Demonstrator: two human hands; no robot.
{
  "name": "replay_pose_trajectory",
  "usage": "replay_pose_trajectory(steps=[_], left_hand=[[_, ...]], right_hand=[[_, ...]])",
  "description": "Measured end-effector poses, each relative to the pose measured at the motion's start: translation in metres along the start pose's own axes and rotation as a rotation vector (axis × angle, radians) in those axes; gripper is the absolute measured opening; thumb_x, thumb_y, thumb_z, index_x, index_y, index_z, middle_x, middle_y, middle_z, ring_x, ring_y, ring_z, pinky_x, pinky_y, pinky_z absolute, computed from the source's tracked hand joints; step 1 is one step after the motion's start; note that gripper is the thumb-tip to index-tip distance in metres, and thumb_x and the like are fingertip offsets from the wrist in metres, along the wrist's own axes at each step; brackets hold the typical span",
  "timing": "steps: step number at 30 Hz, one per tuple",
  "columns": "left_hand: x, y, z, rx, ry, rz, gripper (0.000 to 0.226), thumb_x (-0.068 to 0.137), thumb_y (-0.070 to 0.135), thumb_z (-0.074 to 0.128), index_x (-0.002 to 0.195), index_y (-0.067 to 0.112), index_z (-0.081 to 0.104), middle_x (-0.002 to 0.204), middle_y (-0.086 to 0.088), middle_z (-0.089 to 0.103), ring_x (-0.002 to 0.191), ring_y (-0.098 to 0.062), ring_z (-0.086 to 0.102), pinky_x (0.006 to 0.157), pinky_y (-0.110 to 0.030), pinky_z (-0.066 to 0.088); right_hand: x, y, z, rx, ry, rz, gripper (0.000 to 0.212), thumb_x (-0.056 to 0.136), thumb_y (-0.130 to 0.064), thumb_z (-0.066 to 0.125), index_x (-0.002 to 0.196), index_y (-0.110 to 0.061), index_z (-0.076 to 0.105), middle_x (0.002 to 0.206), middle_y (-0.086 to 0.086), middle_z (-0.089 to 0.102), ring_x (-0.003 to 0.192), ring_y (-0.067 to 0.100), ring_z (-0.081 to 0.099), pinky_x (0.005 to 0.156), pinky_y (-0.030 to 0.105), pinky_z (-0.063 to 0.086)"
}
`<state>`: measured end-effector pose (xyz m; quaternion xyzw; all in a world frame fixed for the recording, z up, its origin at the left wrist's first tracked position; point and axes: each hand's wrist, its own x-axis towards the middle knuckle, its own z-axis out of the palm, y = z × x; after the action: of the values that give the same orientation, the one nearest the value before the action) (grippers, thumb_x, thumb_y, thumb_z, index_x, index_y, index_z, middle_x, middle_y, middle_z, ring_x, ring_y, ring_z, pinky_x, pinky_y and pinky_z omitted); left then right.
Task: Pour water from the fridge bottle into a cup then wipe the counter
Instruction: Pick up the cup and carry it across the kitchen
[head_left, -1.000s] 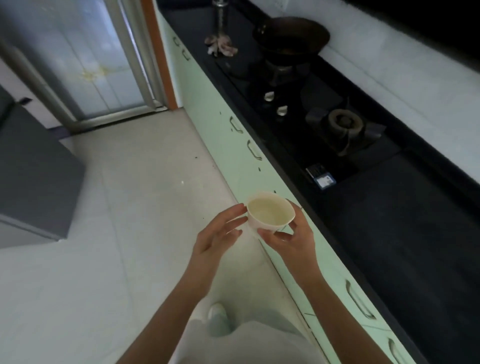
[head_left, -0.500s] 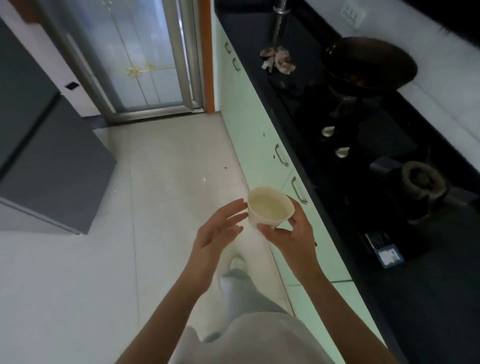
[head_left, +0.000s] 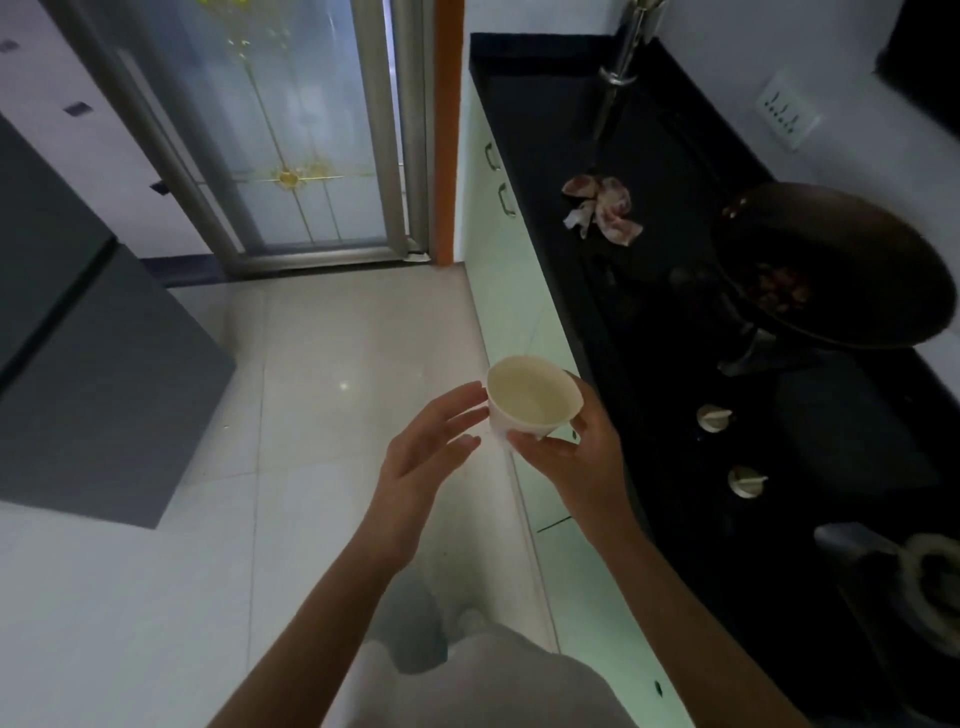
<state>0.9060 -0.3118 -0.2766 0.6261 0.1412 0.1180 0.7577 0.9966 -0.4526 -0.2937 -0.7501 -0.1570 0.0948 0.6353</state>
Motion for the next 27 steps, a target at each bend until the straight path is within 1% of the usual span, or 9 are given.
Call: replay_pose_trajectory(steps=[2, 5, 7, 10, 13, 15, 19, 24, 27], left_hand=[[0.032, 0.000, -0.011, 0.017, -0.009, 0.001, 0.037, 0.091, 0.016, 0.051, 0.127, 0.018, 0.056, 0.129, 0.006, 0.062, 0.120, -0.019, 0.058, 0.101, -0.046, 0.048], [0.082, 0.001, -0.032, 0.040, -0.028, 0.001, 0.037, 0.093, 0.015, 0.051, 0.130, 0.016, 0.055, 0.130, 0.004, 0.062, 0.120, -0.021, 0.058, 0.100, -0.050, 0.047], [0.116, 0.004, -0.049, 0.049, -0.052, 0.001, 0.038, 0.092, 0.016, 0.051, 0.130, 0.015, 0.054, 0.129, 0.006, 0.062, 0.121, -0.018, 0.058, 0.101, -0.048, 0.047], [0.169, 0.015, -0.074, 0.056, -0.103, 0.000, 0.039, 0.091, 0.016, 0.051, 0.130, 0.016, 0.054, 0.130, 0.009, 0.061, 0.122, -0.017, 0.057, 0.102, -0.047, 0.046], [0.218, 0.026, -0.096, 0.054, -0.143, 0.003, 0.038, 0.091, 0.016, 0.051, 0.129, 0.017, 0.054, 0.131, 0.008, 0.061, 0.123, -0.019, 0.056, 0.103, -0.048, 0.046], [0.250, 0.031, -0.106, 0.061, -0.173, 0.001, 0.037, 0.091, 0.016, 0.050, 0.128, 0.018, 0.053, 0.130, 0.008, 0.061, 0.122, -0.019, 0.056, 0.102, -0.047, 0.047], [0.310, 0.038, -0.119, 0.043, -0.210, -0.015, 0.037, 0.090, 0.017, 0.051, 0.127, 0.020, 0.053, 0.129, 0.009, 0.062, 0.122, -0.020, 0.057, 0.102, -0.047, 0.047], [0.391, 0.043, -0.125, 0.055, -0.249, -0.027, 0.040, 0.091, 0.013, 0.051, 0.132, 0.016, 0.050, 0.131, 0.005, 0.060, 0.123, -0.021, 0.056, 0.103, -0.047, 0.046], [0.446, 0.049, -0.125, 0.090, -0.241, -0.037, 0.041, 0.093, 0.013, 0.052, 0.133, 0.016, 0.049, 0.131, 0.005, 0.060, 0.123, -0.019, 0.056, 0.103, -0.048, 0.046]], right_hand=[[0.030, 0.002, 0.011, 0.004, 0.000, -0.005, 0.070, 0.062, -0.040, 0.081, 0.123, -0.021, 0.054, 0.117, -0.009, 0.059, 0.114, 0.012, 0.056, 0.081, 0.038, 0.059], [0.076, 0.003, 0.033, -0.010, 0.012, 0.011, 0.066, 0.061, -0.044, 0.080, 0.120, -0.033, 0.052, 0.115, -0.020, 0.058, 0.113, 0.006, 0.056, 0.079, 0.028, 0.057], [0.106, 0.002, 0.049, -0.011, 0.040, 0.022, 0.063, 0.062, -0.042, 0.082, 0.118, -0.037, 0.052, 0.113, -0.025, 0.058, 0.112, 0.003, 0.056, 0.078, 0.022, 0.056], [0.151, -0.002, 0.077, -0.007, 0.091, 0.024, 0.062, 0.067, -0.024, 0.085, 0.118, -0.036, 0.051, 0.115, -0.018, 0.058, 0.109, -0.002, 0.055, 0.078, 0.015, 0.052], [0.191, -0.008, 0.099, 0.020, 0.139, 0.038, 0.062, 0.069, -0.011, 0.083, 0.120, -0.026, 0.051, 0.115, -0.010, 0.058, 0.105, -0.005, 0.055, 0.075, 0.006, 0.047], [0.218, -0.011, 0.110, 0.001, 0.154, 0.035, 0.061, 0.070, -0.008, 0.082, 0.120, -0.022, 0.050, 0.114, -0.010, 0.058, 0.104, -0.007, 0.055, 0.076, 0.004, 0.046], [0.271, -0.012, 0.124, -0.038, 0.219, -0.001, 0.061, 0.070, -0.004, 0.081, 0.117, -0.025, 0.048, 0.110, -0.016, 0.055, 0.102, -0.014, 0.053, 0.079, 0.003, 0.044], [0.350, -0.006, 0.132, -0.051, 0.254, -0.014, 0.061, 0.071, -0.001, 0.080, 0.115, -0.030, 0.049, 0.111, -0.016, 0.057, 0.104, -0.011, 0.055, 0.086, 0.007, 0.045], [0.404, -0.001, 0.136, -0.002, 0.275, 0.019, 0.056, 0.072, 0.003, 0.078, 0.116, -0.021, 0.052, 0.109, -0.015, 0.059, 0.101, -0.015, 0.056, 0.084, 0.004, 0.044]])
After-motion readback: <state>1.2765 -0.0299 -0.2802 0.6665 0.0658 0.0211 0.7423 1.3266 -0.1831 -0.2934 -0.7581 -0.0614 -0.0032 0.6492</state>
